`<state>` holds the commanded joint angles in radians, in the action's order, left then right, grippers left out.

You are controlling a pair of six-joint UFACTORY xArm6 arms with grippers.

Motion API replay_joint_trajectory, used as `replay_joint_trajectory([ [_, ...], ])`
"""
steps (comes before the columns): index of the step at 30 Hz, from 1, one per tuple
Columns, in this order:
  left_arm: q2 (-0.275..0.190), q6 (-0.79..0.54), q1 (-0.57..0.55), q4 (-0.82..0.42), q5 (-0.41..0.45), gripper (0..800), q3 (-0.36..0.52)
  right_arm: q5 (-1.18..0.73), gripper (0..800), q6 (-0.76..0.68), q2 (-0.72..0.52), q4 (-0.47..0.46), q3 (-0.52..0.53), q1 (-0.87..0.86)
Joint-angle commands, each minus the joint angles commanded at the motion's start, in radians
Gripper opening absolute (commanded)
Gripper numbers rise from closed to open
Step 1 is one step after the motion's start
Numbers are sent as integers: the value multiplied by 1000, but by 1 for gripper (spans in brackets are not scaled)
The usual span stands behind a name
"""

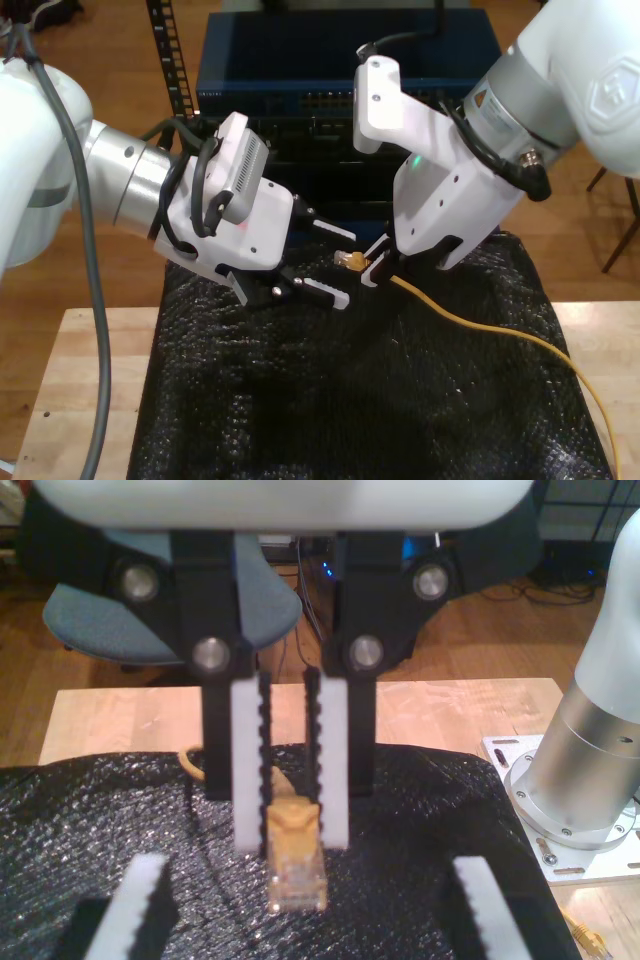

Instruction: Grab the cable and plug it in

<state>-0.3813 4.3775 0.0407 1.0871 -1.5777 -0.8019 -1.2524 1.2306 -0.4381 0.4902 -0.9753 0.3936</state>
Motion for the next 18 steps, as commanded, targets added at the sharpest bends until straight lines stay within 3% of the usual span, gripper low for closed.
replay_joint_trajectory([
  [6,-8,0,2,0,-2,525,2,0,6,0,2,-2,6,0],
  [14,-11,0,3,2,-2,515,2,0,4,2,0,-2,9,-3],
  [18,-11,0,5,2,0,460,3,0,6,2,0,-2,12,-3],
])
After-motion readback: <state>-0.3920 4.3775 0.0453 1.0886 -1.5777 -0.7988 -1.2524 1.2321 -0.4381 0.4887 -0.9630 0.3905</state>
